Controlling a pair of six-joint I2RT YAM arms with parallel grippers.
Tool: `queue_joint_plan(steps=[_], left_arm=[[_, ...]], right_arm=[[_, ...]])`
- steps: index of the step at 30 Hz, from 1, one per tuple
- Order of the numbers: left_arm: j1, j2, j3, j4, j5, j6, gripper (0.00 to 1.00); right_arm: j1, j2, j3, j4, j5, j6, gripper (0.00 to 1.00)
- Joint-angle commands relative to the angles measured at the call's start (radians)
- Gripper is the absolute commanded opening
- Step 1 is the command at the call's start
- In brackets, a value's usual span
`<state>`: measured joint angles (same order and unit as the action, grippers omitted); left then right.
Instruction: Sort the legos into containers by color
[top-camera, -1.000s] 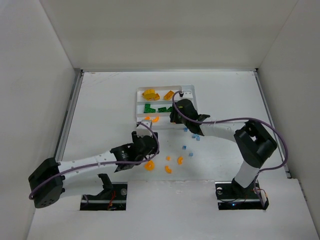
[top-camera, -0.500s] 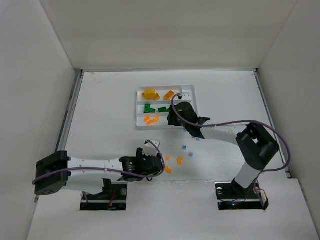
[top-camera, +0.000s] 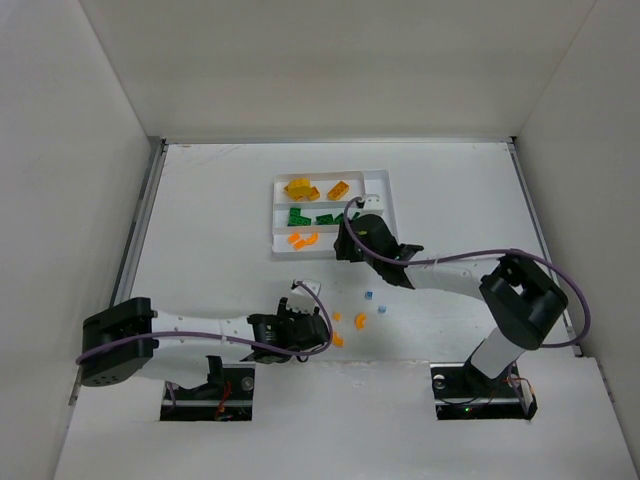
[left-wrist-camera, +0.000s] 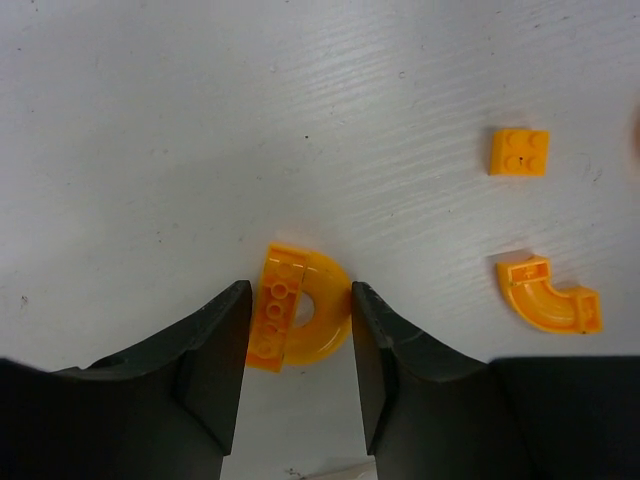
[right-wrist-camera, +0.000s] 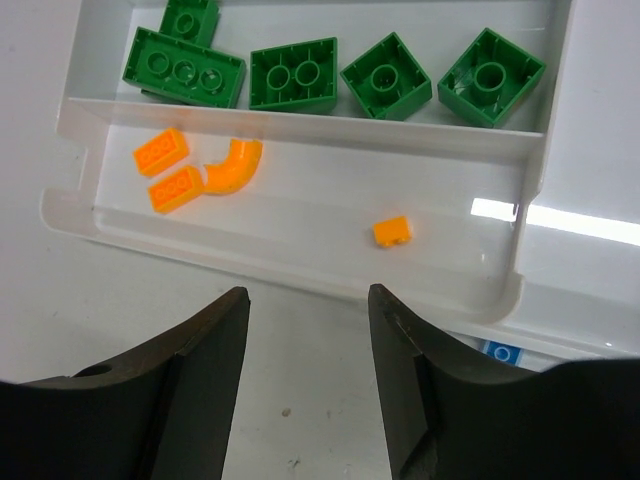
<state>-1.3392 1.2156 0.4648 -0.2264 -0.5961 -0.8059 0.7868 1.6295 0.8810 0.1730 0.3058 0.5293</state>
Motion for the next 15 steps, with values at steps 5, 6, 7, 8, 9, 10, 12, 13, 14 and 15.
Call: queue_joint_plan(steps=[5, 6, 7, 8, 9, 10, 12, 13, 14, 15], left_arm=[[0.008, 0.015, -0.015, -0.008, -0.034, -0.064, 0.21], [0.01, 0.01, -0.015, -0.008, -0.033, -0.065, 0.2], [0.012, 0.004, -0.012, -0.008, -0.031, -0.064, 0.2], [0.013, -0.004, -0.008, -0.014, -0.031, -0.061, 0.2], [0.013, -0.016, -0.003, -0.022, -0.037, -0.061, 0.2], [0.013, -0.031, -0.002, -0.025, -0.041, -0.058, 0.2], [0.019, -0.07, -0.002, -0.022, -0.044, -0.058, 0.2], [0.028, -0.091, -0.002, -0.019, -0.044, -0.056, 0.2], [0.044, -0.115, -0.002, -0.016, -0.038, -0.055, 0.2], [0.057, -0.135, 0.0, -0.013, -0.033, -0.049, 0.2]], right_arm=[[0.024, -0.031, -0.023, 0.069, 0.013, 0.018, 0.57], [0.024, -0.031, -0.027, 0.072, 0.013, 0.02, 0.57], [0.022, -0.031, -0.03, 0.074, 0.013, 0.023, 0.57], [0.022, -0.033, -0.031, 0.074, 0.012, 0.024, 0.57], [0.022, -0.036, -0.033, 0.074, 0.012, 0.024, 0.57], [0.022, -0.042, -0.037, 0.074, 0.013, 0.023, 0.57], [0.022, -0.054, -0.046, 0.074, 0.013, 0.024, 0.57], [0.022, -0.062, -0.051, 0.074, 0.013, 0.024, 0.57], [0.019, -0.069, -0.054, 0.074, 0.013, 0.024, 0.57], [0.013, -0.079, -0.057, 0.074, 0.012, 0.024, 0.57]])
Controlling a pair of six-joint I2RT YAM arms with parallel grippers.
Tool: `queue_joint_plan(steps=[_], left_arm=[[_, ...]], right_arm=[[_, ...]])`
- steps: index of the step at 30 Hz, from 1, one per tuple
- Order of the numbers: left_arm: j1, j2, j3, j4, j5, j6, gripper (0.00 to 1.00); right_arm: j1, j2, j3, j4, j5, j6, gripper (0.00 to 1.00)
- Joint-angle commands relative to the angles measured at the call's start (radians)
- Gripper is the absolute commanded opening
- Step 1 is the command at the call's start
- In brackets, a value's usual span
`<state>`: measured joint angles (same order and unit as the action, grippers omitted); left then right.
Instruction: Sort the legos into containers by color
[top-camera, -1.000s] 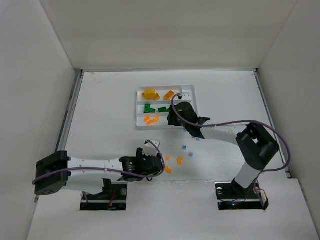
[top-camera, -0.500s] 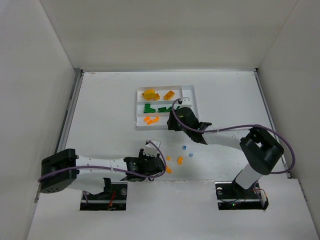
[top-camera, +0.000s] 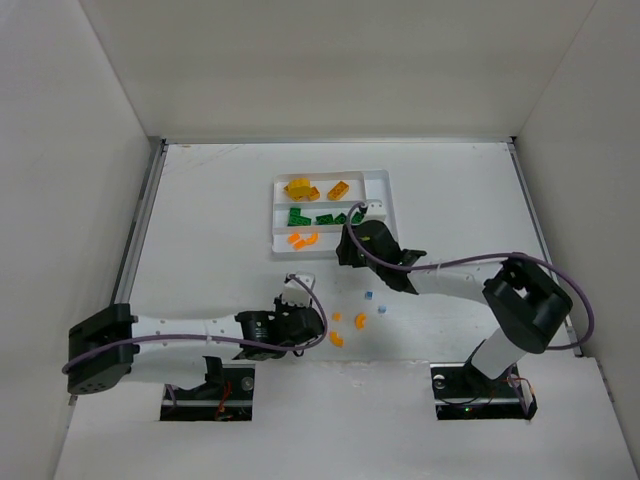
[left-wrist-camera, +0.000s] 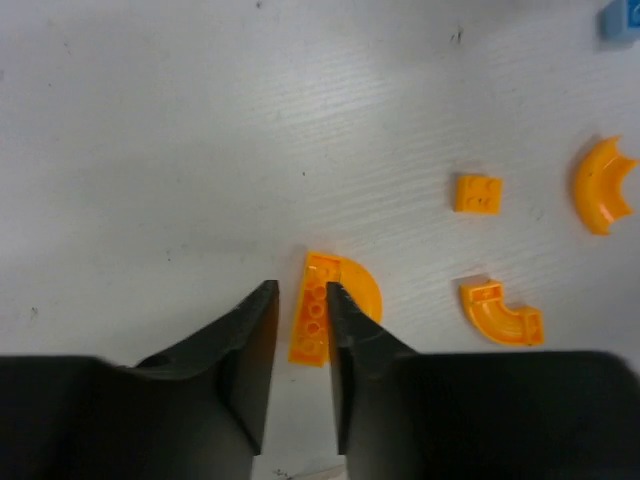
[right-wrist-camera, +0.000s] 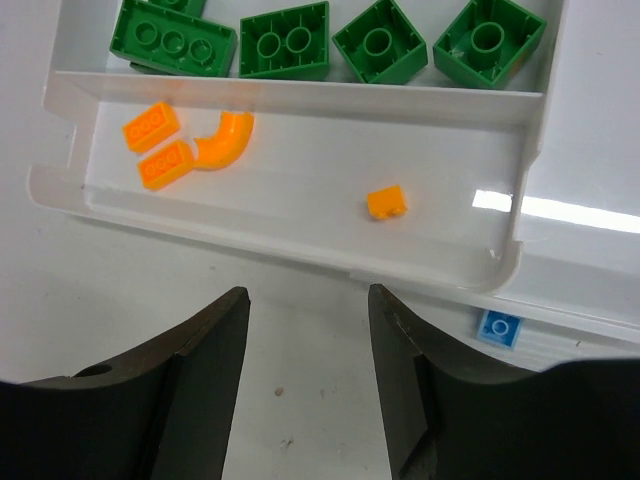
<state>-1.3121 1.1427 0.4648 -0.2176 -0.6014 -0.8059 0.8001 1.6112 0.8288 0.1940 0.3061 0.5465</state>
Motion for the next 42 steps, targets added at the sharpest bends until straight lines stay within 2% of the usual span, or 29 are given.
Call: queue_joint_plan(steps=[1, 5, 8, 13, 21, 30, 34, 37, 42], left_arm=[[0.04, -0.078, 0.001, -0.019, -0.026, -0.044, 0.2], [0.092, -0.135, 0.0, 0.006, -0.02, -0.027, 0.2], [0.144, -0.116, 0.009, 0.021, 0.054, 0.007, 0.22], [0.121, -0.045, 0.012, 0.044, 0.107, 0.01, 0.27], [0.06, 0.011, 0.021, 0.035, 0.112, 0.01, 0.25], [0.044, 0.055, 0.012, 0.047, 0.129, 0.004, 0.24], [0.037, 0.091, 0.025, 0.034, 0.12, 0.005, 0.21], [0.035, 0.095, 0.023, 0.024, 0.103, -0.006, 0.15], [0.05, 0.005, 0.035, 0.017, 0.058, -0.003, 0.09]], right_arm=[[-0.005, -0.071, -0.01, 0.05, 0.011, 0.004, 0.57], [-0.019, -0.128, -0.043, 0.042, 0.01, 0.003, 0.57], [-0.025, -0.172, -0.079, 0.03, 0.01, 0.006, 0.57], [-0.025, -0.182, -0.108, 0.038, 0.008, 0.013, 0.57], [-0.025, -0.168, -0.109, 0.042, 0.004, 0.013, 0.57], [-0.023, -0.171, -0.119, 0.053, 0.007, 0.017, 0.57], [-0.023, -0.178, -0.117, 0.047, 0.007, 0.018, 0.57], [-0.023, -0.188, -0.123, 0.051, 0.008, 0.018, 0.57], [-0.023, -0.198, -0.12, 0.042, 0.011, 0.012, 0.57]])
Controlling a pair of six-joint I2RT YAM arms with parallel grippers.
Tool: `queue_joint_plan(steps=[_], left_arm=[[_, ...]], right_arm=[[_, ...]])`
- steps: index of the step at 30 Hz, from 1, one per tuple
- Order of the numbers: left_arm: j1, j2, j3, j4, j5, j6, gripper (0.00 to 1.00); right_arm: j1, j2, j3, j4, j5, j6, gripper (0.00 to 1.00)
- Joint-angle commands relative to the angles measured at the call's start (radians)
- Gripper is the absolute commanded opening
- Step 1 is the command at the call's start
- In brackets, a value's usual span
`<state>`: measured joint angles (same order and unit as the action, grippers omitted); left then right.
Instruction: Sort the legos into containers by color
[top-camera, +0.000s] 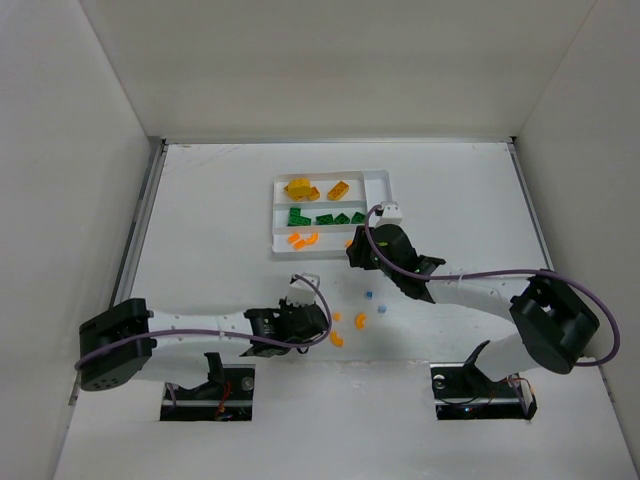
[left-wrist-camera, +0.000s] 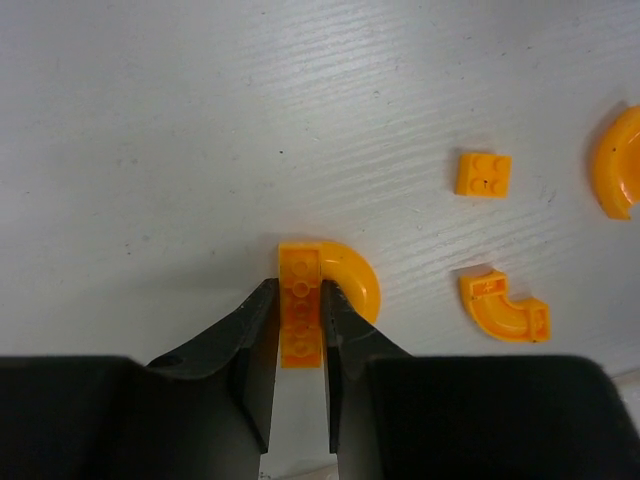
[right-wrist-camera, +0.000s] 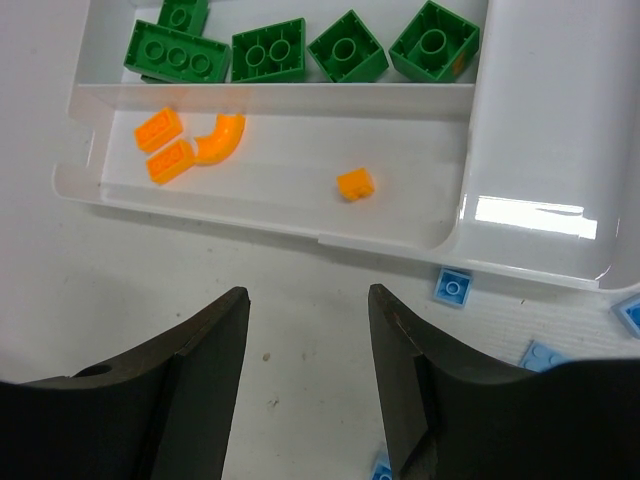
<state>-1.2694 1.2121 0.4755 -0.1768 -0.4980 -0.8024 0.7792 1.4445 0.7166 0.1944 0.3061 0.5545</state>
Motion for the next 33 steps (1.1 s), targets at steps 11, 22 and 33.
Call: queue_joint_plan(steps=[11, 22, 33], left_arm=[[0.336, -0.125, 0.12, 0.215, -0.027, 0.12, 0.09], [0.572, 0.228, 0.325, 0.425, 0.046, 0.203, 0.1], [0.643, 0.411, 0.414, 0.43, 0.055, 0.215, 0.14]], right_arm=[[0.035, -0.13, -0.063, -0.013, 0.022, 0.013, 0.37], [0.143, -0.223, -0.155, -0.108, 0.067, 0.059, 0.34], [0.288, -0.276, -0.201, -0.234, 0.11, 0.156, 0.53]])
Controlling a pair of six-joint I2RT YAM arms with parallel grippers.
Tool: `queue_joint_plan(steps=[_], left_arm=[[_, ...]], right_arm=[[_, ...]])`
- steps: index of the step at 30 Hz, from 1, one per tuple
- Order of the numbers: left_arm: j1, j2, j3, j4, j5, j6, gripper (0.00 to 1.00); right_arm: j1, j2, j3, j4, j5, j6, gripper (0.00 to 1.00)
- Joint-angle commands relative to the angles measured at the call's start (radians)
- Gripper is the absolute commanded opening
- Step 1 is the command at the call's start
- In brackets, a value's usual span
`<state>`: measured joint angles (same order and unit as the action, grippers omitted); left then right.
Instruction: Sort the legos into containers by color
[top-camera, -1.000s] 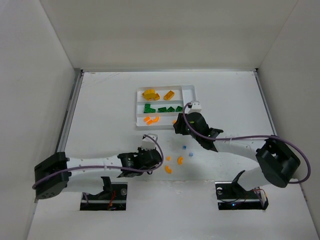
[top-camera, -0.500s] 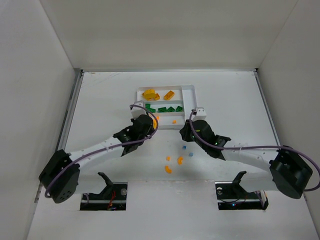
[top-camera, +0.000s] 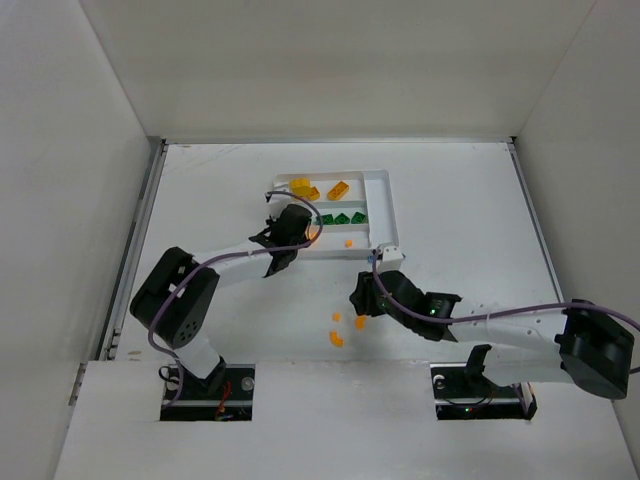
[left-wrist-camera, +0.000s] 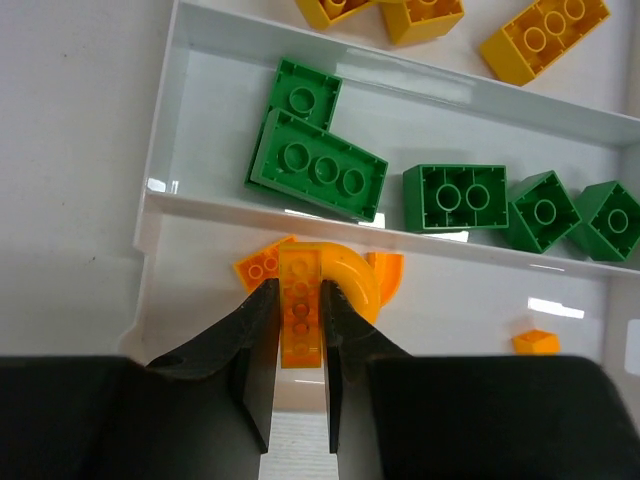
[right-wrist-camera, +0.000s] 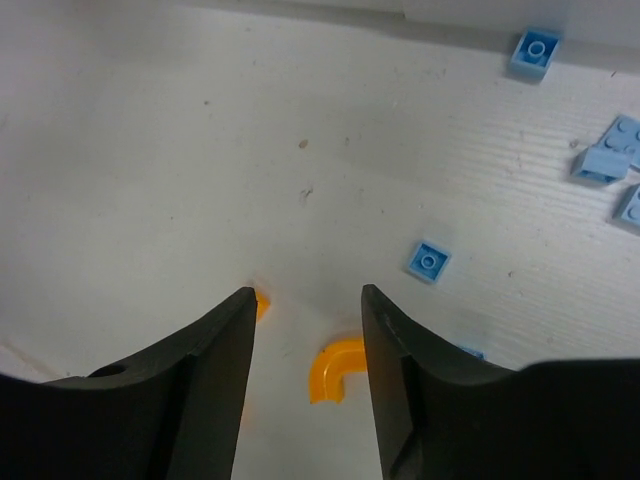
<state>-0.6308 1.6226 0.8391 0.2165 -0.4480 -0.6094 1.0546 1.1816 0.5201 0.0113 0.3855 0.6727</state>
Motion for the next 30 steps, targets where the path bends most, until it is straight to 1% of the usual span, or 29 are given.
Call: queue_joint_plan(steps=[1, 6, 9, 12, 16, 19, 21, 22, 26, 30], left_arm=[[0.006, 0.005, 0.052, 0.037, 0.005, 0.022, 0.17], [0.009, -0.016, 0.032, 0.038, 0.0, 0.023, 0.31], [0.007, -0.047, 0.008, 0.046, -0.004, 0.023, 0.37], [0.001, -0.085, -0.017, 0.037, -0.001, 0.017, 0.38], [-0.039, -0.177, -0.081, 0.037, 0.003, 0.016, 0.39], [-0.097, -0.278, -0.152, 0.037, -0.003, 0.025, 0.39], [-0.141, -0.34, -0.208, 0.047, -0.011, 0.033, 0.39], [-0.166, -0.363, -0.233, 0.047, -0.015, 0.027, 0.39], [-0.247, -0.42, -0.302, 0.023, -0.024, 0.013, 0.39], [-0.293, -0.466, -0.354, 0.001, -0.038, -0.018, 0.39]], right_arm=[[0.014, -0.004, 0.0, -0.071, 0.03, 0.039, 0.55], [0.038, 0.019, 0.018, -0.169, 0.03, 0.076, 0.6], [0.072, 0.023, 0.023, -0.206, 0.026, 0.088, 0.6], [0.095, 0.038, 0.032, -0.22, 0.009, 0.102, 0.6], [0.127, 0.078, 0.057, -0.234, -0.007, 0.114, 0.62], [0.144, 0.118, 0.07, -0.237, -0.017, 0.131, 0.65], [0.152, 0.153, 0.081, -0.231, -0.022, 0.133, 0.65], [0.152, 0.17, 0.087, -0.231, -0.019, 0.133, 0.64], [0.152, 0.213, 0.116, -0.24, 0.004, 0.142, 0.51], [0.152, 0.217, 0.124, -0.277, 0.042, 0.149, 0.34]])
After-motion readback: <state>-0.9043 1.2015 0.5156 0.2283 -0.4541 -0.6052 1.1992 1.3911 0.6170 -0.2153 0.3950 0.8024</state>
